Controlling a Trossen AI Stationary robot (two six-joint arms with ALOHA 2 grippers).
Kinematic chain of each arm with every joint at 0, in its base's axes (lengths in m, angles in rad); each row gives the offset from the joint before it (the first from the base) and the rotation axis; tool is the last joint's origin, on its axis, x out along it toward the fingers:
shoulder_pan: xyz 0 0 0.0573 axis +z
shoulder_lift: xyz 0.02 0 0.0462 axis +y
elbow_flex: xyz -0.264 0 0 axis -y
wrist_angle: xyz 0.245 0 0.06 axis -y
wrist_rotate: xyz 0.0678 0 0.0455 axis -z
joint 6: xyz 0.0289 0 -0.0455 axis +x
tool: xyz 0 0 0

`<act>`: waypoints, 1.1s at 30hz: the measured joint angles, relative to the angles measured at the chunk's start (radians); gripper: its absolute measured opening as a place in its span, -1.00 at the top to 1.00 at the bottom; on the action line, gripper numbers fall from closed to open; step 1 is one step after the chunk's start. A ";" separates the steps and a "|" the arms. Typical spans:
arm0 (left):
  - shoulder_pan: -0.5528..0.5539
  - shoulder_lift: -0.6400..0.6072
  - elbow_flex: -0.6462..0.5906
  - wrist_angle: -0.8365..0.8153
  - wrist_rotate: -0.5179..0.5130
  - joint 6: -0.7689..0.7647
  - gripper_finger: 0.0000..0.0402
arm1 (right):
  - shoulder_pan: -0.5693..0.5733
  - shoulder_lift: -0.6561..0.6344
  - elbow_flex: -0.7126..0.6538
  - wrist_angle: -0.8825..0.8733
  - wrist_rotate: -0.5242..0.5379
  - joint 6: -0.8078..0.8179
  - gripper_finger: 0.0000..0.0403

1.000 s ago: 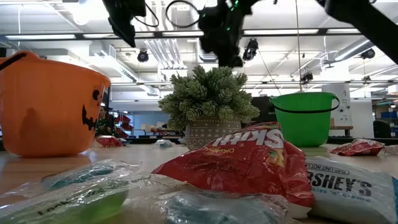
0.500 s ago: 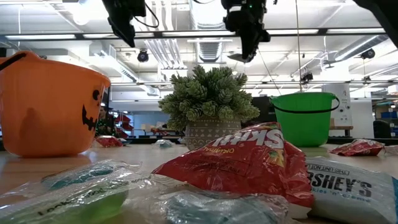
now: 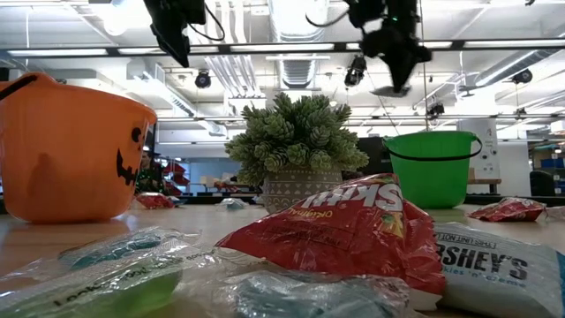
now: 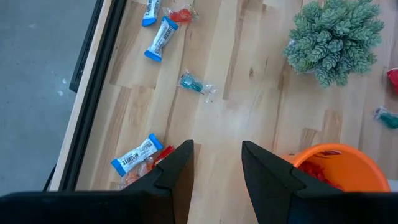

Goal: Sort candy
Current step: Put the white chocolate into the green bucket

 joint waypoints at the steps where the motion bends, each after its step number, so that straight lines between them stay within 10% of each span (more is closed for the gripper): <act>1: 0.000 0.000 0.000 0.000 0.000 0.000 0.42 | -0.004 -0.014 -0.034 0.000 0.000 0.006 0.94; 12: 0.000 -0.001 0.000 0.001 0.001 -0.002 0.42 | -0.024 -0.085 -0.296 0.015 -0.007 0.023 0.94; 33: 0.000 0.005 0.000 0.016 -0.092 -0.063 0.42 | -0.026 -0.086 -0.313 0.092 0.002 -0.018 0.92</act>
